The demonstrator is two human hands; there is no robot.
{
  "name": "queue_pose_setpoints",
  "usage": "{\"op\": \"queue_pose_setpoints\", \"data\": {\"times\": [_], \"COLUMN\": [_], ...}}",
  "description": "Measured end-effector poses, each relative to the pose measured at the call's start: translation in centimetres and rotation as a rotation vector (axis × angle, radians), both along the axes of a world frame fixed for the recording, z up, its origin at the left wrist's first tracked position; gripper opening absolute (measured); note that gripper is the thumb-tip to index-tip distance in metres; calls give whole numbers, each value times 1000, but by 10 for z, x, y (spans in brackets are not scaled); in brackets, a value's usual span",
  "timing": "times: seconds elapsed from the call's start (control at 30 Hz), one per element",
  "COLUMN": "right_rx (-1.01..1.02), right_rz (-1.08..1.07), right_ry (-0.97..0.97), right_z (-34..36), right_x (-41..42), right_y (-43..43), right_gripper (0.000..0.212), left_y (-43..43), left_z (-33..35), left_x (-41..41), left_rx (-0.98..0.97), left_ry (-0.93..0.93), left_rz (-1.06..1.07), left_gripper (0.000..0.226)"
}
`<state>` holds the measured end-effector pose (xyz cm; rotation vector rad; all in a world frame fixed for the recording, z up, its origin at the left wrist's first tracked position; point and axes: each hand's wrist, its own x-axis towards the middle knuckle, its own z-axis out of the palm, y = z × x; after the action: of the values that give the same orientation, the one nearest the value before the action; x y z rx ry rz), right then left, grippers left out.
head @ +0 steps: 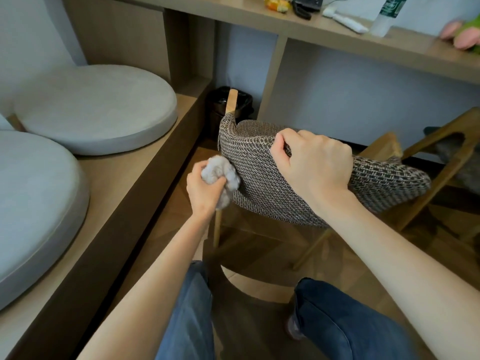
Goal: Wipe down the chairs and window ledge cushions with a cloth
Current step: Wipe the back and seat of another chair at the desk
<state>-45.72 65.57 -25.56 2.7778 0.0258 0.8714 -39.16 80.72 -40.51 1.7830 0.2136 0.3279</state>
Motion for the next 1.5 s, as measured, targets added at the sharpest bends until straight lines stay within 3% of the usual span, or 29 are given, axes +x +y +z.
{"op": "queue_pose_setpoints", "data": {"times": [0.1, 0.4, 0.83, 1.0, 1.2, 1.37, 1.5], "right_rx": [2, -24, -56, -18, 10, 0, 25], "right_rz": [6, 4, 25, 28, 19, 8, 37], "right_ry": [-17, -122, -158, -136, -95, -94, -41], "right_z": [-1, -6, -8, -7, -3, -4, -5], "right_x": [1, 6, 7, 5, 3, 3, 3], "right_y": [-1, -4, -5, -3, -3, -5, -7], "right_gripper": [51, 44, 39, 41, 48, 49, 53], "left_y": [6, -4, -9, -5, -43, -66, -61], "left_z": [32, 41, -18, 26, 53, 26, 7], "left_x": [4, 26, 23, -2, -62, -68, -62], "left_rx": [-113, -117, -8, -71, -75, -105, -304], "left_ry": [-141, -132, 230, 38, -131, 31, 280], "left_rz": [138, -26, -66, 31, -35, -29, -66], "left_gripper": [48, 41, 55, 49, 46, 45, 35]}}
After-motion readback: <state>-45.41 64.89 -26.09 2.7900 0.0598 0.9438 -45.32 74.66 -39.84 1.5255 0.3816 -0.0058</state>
